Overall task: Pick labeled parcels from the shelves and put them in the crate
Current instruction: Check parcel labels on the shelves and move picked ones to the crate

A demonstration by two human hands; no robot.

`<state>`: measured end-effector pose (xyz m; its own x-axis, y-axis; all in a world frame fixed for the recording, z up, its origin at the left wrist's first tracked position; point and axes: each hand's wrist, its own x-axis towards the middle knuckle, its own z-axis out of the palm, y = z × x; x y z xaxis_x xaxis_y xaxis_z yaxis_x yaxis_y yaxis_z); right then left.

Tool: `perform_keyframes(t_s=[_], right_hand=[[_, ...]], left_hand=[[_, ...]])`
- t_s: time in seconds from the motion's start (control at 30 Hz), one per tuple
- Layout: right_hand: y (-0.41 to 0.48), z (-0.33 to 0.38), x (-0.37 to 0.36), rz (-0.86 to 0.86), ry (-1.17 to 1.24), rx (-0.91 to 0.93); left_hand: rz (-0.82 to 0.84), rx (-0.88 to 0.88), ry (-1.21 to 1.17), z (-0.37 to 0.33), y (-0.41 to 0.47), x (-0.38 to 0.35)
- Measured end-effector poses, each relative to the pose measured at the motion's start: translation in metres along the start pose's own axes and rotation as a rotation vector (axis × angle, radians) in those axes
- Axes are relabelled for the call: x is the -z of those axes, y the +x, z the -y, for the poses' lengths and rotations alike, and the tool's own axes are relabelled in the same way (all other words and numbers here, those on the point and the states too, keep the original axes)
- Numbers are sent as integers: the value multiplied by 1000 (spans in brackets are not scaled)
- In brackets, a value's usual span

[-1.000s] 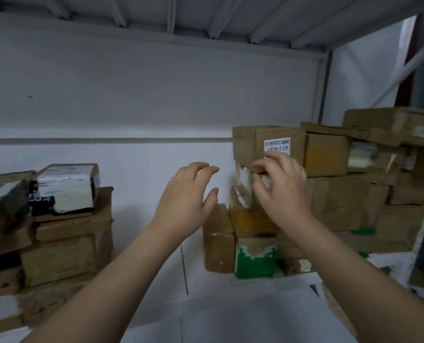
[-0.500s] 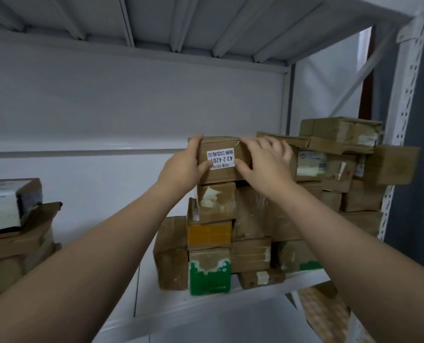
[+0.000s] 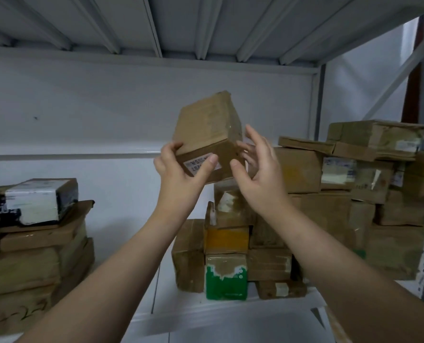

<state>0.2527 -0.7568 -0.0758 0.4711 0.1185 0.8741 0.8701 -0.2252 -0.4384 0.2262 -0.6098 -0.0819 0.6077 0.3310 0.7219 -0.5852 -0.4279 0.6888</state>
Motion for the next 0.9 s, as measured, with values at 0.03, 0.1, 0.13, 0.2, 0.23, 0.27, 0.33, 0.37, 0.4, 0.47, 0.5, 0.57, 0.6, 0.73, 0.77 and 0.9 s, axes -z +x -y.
perform_keyframes(t_s=[0.03,0.1,0.13,0.2,0.23,0.27,0.33,0.37,0.4,0.47,0.5,0.57,0.6,0.73,0.77,0.9], right_hand=[[-4,4,-6,41,6,2],[-13,10,-21,138,-8,45],[-17,13,-30,180,-19,70],[-25,16,-46,246,12,86],[-28,17,-51,277,63,66],[-30,18,-56,311,126,35],[-34,18,-67,350,215,-11],[-37,19,-73,325,223,-12],[-39,21,-80,268,215,-6],[-44,24,-94,138,238,-49],[-48,26,-100,98,282,-110],[-56,31,-113,95,382,-296],[-62,32,-120,129,445,-409],[-91,31,-150,280,754,-673],[-98,29,-155,291,788,-687],[-117,23,-160,260,828,-655]], left_hand=[[-26,29,19,1,-2,6],[-59,90,24,5,-5,19],[-76,124,13,7,-7,26],[-108,185,-9,12,-9,41],[-122,204,-9,16,-11,48],[-137,212,3,21,-13,56],[-187,227,25,29,-17,70],[-216,244,14,33,-19,76],[-244,263,-11,36,-21,82],[-295,301,-67,40,-27,94],[-318,305,-81,43,-30,100],[-338,293,-98,47,-38,111],[-335,287,-115,50,-42,116],[-249,293,-112,56,-66,127],[-212,295,-95,60,-72,130],[-93,191,25,74,-97,136]])
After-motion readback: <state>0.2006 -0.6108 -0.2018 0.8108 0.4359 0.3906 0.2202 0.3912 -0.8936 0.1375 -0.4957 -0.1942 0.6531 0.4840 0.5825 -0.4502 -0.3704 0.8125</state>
